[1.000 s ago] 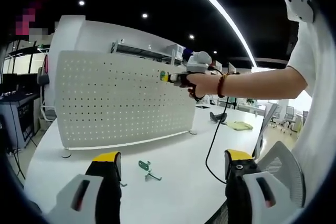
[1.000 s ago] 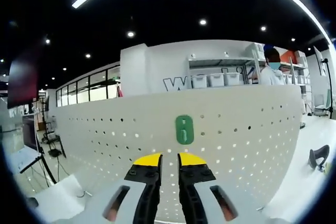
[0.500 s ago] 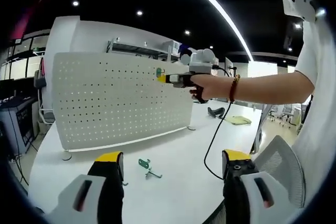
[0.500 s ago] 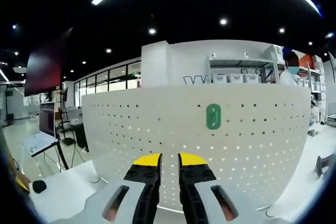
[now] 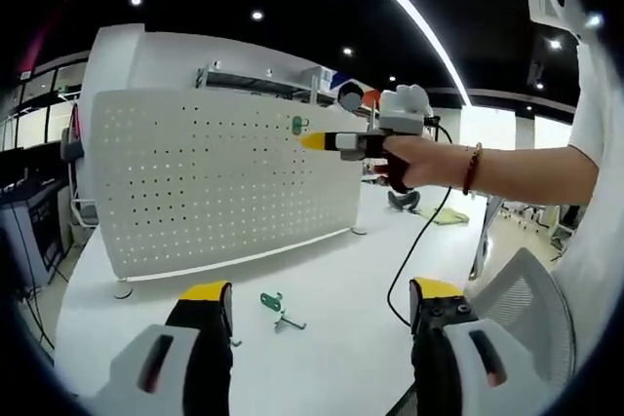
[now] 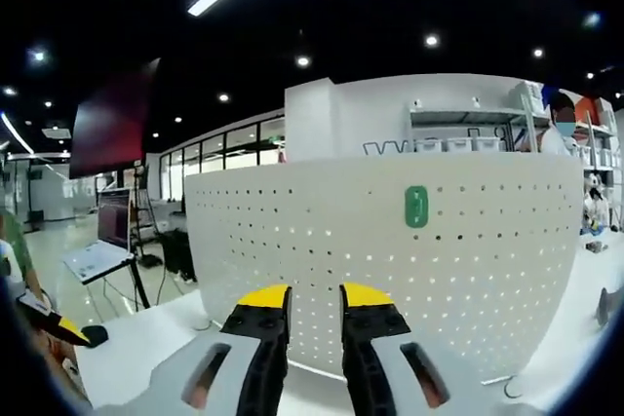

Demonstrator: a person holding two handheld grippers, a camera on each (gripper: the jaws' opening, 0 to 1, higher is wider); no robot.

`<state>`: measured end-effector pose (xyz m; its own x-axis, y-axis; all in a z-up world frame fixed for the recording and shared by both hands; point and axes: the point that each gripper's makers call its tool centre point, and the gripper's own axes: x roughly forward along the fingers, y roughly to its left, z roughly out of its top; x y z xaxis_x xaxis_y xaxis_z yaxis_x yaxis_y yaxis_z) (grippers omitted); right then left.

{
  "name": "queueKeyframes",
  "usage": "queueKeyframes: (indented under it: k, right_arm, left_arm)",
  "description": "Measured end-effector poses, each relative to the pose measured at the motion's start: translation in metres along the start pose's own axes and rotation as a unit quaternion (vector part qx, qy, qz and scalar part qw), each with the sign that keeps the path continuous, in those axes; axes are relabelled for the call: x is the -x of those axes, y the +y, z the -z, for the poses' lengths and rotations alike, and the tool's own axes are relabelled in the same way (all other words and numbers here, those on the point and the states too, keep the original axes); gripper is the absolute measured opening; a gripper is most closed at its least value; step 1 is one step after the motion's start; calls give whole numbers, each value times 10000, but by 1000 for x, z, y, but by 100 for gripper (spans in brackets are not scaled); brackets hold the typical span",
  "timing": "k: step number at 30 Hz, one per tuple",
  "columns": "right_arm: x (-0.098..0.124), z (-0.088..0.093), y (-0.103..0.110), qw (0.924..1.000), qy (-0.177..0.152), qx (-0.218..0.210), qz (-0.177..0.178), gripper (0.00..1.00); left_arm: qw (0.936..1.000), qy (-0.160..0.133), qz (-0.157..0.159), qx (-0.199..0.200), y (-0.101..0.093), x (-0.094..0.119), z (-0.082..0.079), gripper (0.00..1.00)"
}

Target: Insert the hook assembly into the mounting plate slot until the hook locks in place.

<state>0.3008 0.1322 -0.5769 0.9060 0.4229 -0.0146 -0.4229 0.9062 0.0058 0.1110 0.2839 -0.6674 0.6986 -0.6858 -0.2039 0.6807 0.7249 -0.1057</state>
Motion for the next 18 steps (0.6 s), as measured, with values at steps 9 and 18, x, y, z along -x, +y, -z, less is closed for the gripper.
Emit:
queueKeyframes:
  k: [9, 18]
  right_arm:
    - [18, 18, 10, 9997, 124, -97, -212, 22]
    - [33, 31, 14, 9992, 188, -221, -275, 22]
  left_arm:
    - [9996, 292, 37, 32, 4, -15, 12, 74]
    - [9987, 493, 7, 87, 11, -28, 23, 71]
